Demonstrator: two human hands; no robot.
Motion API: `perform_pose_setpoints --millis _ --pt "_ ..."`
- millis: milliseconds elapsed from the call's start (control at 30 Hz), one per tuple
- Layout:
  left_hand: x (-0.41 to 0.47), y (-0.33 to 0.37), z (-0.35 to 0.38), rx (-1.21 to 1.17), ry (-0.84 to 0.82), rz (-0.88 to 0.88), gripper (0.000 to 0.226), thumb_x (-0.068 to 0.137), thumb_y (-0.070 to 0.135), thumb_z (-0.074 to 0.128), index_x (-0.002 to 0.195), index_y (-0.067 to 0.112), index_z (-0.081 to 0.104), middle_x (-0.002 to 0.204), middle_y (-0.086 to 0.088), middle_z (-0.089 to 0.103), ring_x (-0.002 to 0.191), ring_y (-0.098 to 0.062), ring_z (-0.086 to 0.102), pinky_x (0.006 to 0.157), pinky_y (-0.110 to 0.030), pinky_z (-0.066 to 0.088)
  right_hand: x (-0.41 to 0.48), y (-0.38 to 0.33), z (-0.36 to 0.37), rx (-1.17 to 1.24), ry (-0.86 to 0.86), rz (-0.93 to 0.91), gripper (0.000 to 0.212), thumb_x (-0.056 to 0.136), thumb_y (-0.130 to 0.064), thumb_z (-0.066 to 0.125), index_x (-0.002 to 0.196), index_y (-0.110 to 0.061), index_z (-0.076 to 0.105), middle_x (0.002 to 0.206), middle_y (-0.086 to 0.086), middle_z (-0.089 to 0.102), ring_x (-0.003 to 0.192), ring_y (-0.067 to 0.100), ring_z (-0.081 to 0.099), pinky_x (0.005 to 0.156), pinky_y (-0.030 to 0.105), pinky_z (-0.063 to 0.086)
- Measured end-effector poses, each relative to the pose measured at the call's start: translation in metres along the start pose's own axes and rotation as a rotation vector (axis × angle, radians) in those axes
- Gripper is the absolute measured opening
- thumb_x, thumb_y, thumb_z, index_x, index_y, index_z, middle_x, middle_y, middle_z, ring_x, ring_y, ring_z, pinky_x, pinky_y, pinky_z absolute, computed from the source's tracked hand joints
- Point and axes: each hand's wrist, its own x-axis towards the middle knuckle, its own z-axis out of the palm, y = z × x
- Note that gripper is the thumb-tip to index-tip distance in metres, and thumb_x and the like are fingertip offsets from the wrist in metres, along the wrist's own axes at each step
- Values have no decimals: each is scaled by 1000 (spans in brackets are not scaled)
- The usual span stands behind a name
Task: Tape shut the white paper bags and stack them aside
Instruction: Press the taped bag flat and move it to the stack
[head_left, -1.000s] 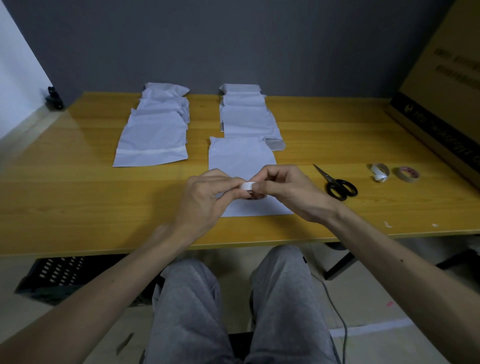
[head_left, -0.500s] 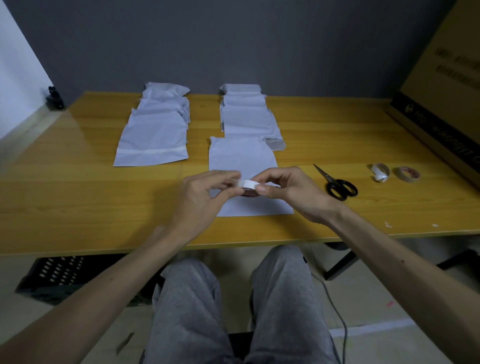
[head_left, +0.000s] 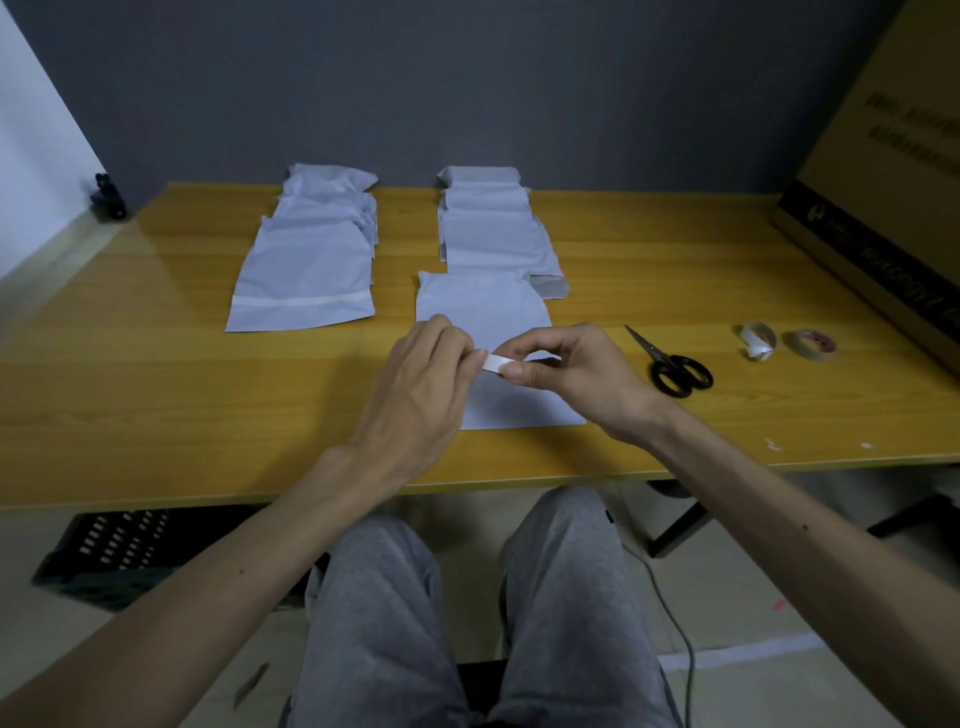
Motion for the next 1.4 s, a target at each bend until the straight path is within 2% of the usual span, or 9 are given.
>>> perform_pose_setpoints --millis 167,333,533,667,900,1067,1167,1300,1400 --pt "1 1 -1 131 -37 2 20 100 27 35 83 19 43 82 2 42 72 -15 40 63 -26 31 0 0 1 -27 -7 -18 12 83 -5 70 88 -16 73 89 1 72 86 8 65 81 21 51" --pt "6 -13 5 254 -142 181 24 100 12 31 86 9 50 83 -6 44 73 -21 40 66 -41 42 2 1 1 -57 -9 -22 15 84 -3 69 87 -17 72 87 -2 71 81 3 63 77 18 47" --pt "16 -13 -1 -42 -115 110 19 101 6 38 86 8 49 83 1 40 74 -12 35 70 -21 27 8 -3 -6 -65 -27 -6 10 86 -10 69 92 -17 74 91 -6 72 91 7 63 89 28 49" --pt "18 -13 -3 -122 -154 57 19 101 9 36 85 17 41 81 4 39 70 -6 32 66 -17 28 11 -2 -9 -33 -58 3 11 86 -6 68 95 -11 73 92 5 71 89 16 64 93 37 50" --pt "15 -9 -4 -227 -148 -18 20 101 12 36 82 14 40 76 11 37 69 -3 38 65 -13 30 12 4 -13 37 -70 49 13 84 -5 69 96 -7 73 106 19 68 104 33 62 98 48 48" --pt "17 -6 -4 -264 -121 -56 19 101 10 37 83 12 42 76 10 39 67 -2 38 62 -12 30 10 5 -12 182 -93 88 13 90 -1 61 99 4 68 100 17 63 99 26 58 92 42 53" --pt "21 -3 -8 -269 -122 -25 20 101 8 38 82 10 42 77 8 40 68 -3 38 64 -13 30 8 -1 -12 258 -163 168 14 89 -13 61 91 0 64 96 12 61 97 22 59 89 39 53" --pt "24 -5 -14 -279 -167 1 21 101 7 43 81 4 46 75 4 42 68 -4 39 64 -14 31 7 -4 -17 314 -234 353 42 87 -27 60 107 9 62 108 19 66 102 32 66 85 33 55" --pt "23 -5 -17 -300 -220 -13 21 101 10 44 82 3 48 75 2 46 68 -5 40 63 -15 31 9 -7 -19 374 -192 404 50 85 -27 62 111 15 60 105 21 66 92 23 68 79 24 55"
